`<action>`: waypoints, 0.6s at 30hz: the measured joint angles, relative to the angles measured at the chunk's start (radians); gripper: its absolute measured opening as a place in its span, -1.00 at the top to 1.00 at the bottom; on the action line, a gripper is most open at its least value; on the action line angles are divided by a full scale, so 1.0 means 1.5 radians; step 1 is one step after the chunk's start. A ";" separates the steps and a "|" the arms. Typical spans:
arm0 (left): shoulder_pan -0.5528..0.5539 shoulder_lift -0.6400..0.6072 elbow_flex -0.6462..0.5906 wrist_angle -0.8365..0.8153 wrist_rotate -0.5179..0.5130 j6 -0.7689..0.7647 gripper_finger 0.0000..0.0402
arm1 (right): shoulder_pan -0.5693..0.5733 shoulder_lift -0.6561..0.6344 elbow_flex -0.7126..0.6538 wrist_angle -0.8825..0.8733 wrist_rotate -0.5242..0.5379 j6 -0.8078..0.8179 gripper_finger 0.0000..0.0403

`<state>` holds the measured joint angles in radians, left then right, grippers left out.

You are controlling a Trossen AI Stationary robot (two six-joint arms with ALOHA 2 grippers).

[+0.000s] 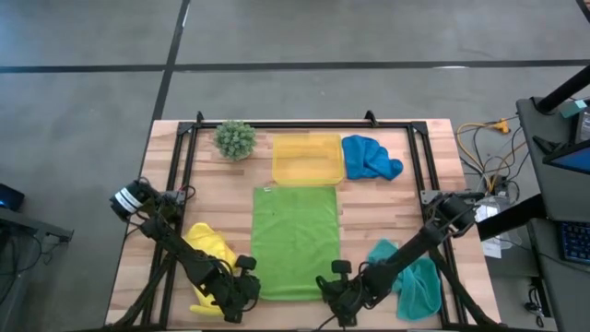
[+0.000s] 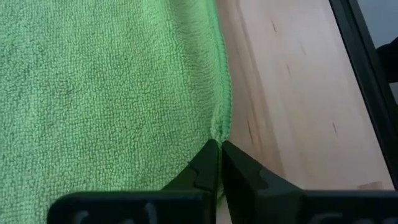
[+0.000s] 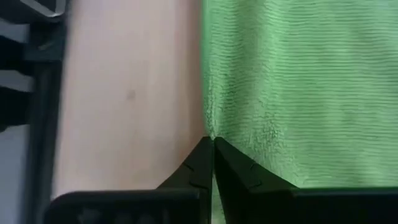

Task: Fold microfiber towels
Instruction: Fold the green towel

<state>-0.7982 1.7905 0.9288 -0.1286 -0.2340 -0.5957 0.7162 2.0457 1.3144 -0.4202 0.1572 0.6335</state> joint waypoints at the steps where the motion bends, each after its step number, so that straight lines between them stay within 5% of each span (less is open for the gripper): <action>1: 0.000 0.000 0.001 0.000 0.000 0.000 1.00 | 0.001 0.000 0.004 0.000 -0.002 0.000 0.96; 18: 0.000 -0.059 0.003 0.010 0.016 0.001 1.00 | 0.033 -0.029 0.036 0.006 -0.025 0.055 0.96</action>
<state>-0.7979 1.7023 0.9329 -0.1143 -0.2104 -0.5949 0.7652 2.0025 1.3685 -0.4118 0.1190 0.7159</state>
